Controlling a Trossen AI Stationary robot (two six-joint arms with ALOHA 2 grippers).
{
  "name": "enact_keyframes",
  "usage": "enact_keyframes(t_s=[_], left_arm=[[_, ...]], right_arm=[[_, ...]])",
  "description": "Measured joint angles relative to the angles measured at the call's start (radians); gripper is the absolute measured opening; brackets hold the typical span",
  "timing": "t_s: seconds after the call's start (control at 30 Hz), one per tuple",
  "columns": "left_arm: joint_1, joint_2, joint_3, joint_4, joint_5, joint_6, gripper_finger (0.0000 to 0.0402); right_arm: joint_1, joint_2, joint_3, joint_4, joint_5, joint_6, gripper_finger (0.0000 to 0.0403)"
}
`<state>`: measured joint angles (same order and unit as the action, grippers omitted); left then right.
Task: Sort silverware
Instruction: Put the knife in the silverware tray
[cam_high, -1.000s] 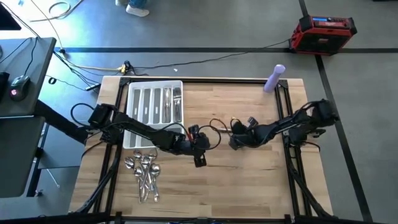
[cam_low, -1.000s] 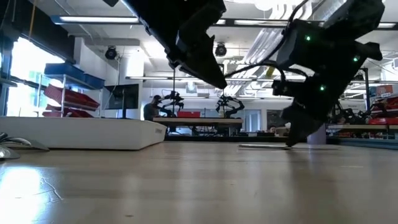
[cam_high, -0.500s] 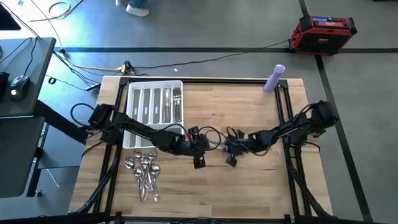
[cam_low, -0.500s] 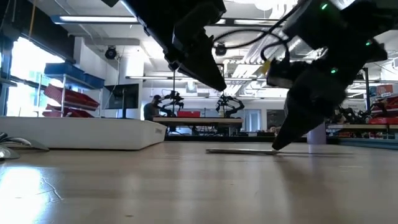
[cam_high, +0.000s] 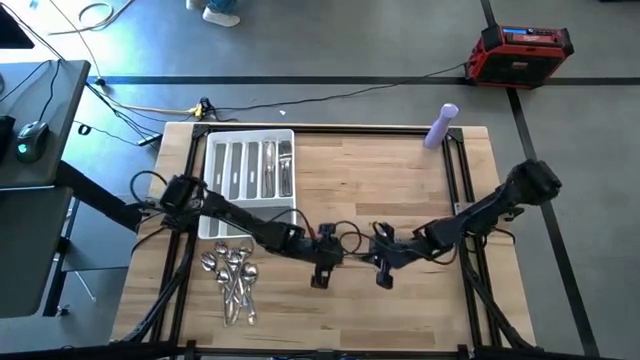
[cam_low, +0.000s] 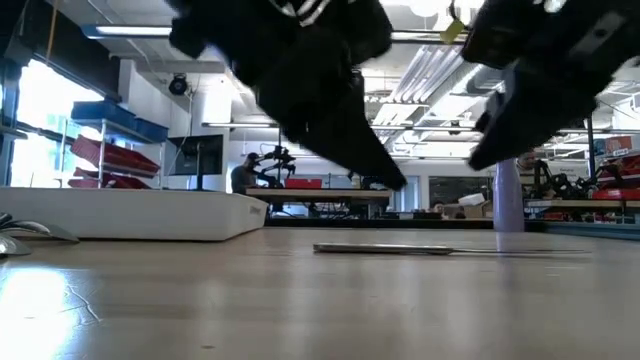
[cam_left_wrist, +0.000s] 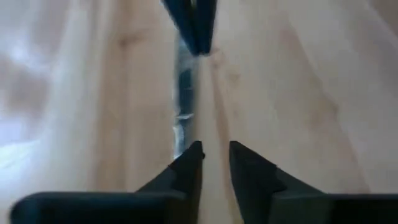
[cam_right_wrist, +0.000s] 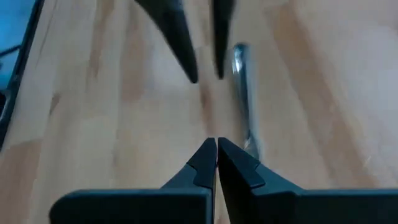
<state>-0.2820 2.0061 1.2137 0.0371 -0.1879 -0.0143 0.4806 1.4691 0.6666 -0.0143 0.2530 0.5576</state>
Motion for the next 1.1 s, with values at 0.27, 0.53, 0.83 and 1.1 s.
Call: enact_keyframes(t_s=[0.27, 0.53, 0.83, 1.1], left_arm=[[0.055, 0.073, 0.009, -0.083, 0.002, -0.096, 0.0131], [0.067, 0.073, 0.008, -0.091, 0.087, -0.123, 0.0073], [0.066, 0.072, 0.008, -0.086, 0.104, -0.134, 0.0025], [0.066, 0.073, 0.007, -0.086, 0.097, -0.133, 0.0013]], right_arm=[[0.085, 0.002, 0.000, -0.269, 0.003, 0.339, 0.0000], [0.134, 0.000, -0.019, -0.456, 0.096, 0.532, 0.0007], [0.113, -0.012, -0.160, -0.167, 0.064, 0.489, 0.0145], [0.080, -0.084, -0.321, 0.097, 0.049, 0.492, 0.0246]])
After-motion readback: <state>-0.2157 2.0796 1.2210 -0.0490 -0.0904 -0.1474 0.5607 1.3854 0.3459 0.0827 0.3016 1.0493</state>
